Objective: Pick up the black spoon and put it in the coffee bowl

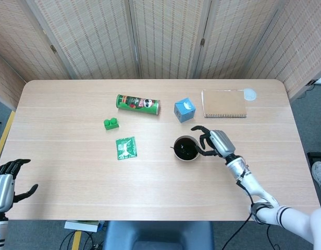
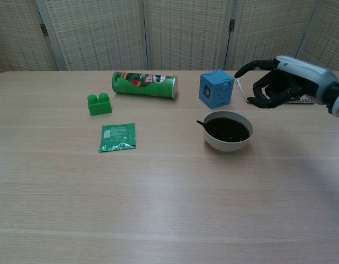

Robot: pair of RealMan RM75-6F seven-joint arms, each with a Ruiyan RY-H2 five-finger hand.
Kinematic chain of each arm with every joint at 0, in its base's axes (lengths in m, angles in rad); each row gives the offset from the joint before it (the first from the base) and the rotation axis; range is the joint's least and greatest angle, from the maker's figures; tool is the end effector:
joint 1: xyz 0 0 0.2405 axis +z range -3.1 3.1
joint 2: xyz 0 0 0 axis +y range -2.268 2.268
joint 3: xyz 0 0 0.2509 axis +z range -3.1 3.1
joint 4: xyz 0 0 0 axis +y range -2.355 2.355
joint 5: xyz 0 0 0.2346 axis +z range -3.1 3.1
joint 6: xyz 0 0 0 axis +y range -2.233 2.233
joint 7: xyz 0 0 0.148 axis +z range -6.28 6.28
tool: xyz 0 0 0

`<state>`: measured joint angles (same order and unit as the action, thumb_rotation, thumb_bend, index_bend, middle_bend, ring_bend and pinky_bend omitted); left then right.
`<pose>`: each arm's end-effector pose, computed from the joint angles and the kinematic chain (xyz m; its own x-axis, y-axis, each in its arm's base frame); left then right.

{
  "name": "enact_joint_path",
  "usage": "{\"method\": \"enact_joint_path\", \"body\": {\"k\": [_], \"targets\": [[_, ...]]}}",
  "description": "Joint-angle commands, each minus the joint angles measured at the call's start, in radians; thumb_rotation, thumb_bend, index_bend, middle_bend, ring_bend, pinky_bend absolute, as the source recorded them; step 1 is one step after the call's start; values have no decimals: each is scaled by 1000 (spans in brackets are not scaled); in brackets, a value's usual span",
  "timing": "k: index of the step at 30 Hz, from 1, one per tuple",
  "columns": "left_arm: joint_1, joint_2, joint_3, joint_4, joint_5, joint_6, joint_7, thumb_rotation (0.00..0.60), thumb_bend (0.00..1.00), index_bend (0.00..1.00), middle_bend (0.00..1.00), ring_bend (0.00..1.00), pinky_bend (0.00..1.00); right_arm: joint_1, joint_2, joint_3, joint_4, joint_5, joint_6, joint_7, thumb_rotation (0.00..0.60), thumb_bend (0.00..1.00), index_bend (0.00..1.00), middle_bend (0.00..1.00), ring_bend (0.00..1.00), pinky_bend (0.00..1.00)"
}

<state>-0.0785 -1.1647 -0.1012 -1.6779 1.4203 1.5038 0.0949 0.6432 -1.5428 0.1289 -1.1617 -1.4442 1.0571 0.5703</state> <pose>-0.3030 0.1944 0.1272 0.3709 -0.0502 0.9273 0.9276 0.0686 -0.3673 -0.2189 -0.3668 -0.0053 -0.0434 -0.3109 0.9494 -0.9524 -0.2741 -0.1333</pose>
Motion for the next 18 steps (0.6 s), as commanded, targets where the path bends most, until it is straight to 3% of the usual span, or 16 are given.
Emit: {"method": "enact_joint_path", "body": {"k": [1,8,12,18], "targets": [[-9,-7,-2,1,2,-8,1,600,231,272,293,248,269,-120,178,-36,-223,57,103,-321,600,327,251,638,760,928],[-23,-27,5,2,13,-21,21,600,231,272,292,248,269,-243,316,-71,-412,94,237,-565,600,231,251,491,482,606],[-25,-41,5,-11,23,-8,45,600,231,272,293,248,269,-321,370,-96,-477,82,315,-562,600,208,251,376,358,470],[-30,-49,6,-31,31,-4,70,600,231,272,293,248,269,-422,398,-131,-481,56,411,-536,600,207,241,294,266,388]]}}
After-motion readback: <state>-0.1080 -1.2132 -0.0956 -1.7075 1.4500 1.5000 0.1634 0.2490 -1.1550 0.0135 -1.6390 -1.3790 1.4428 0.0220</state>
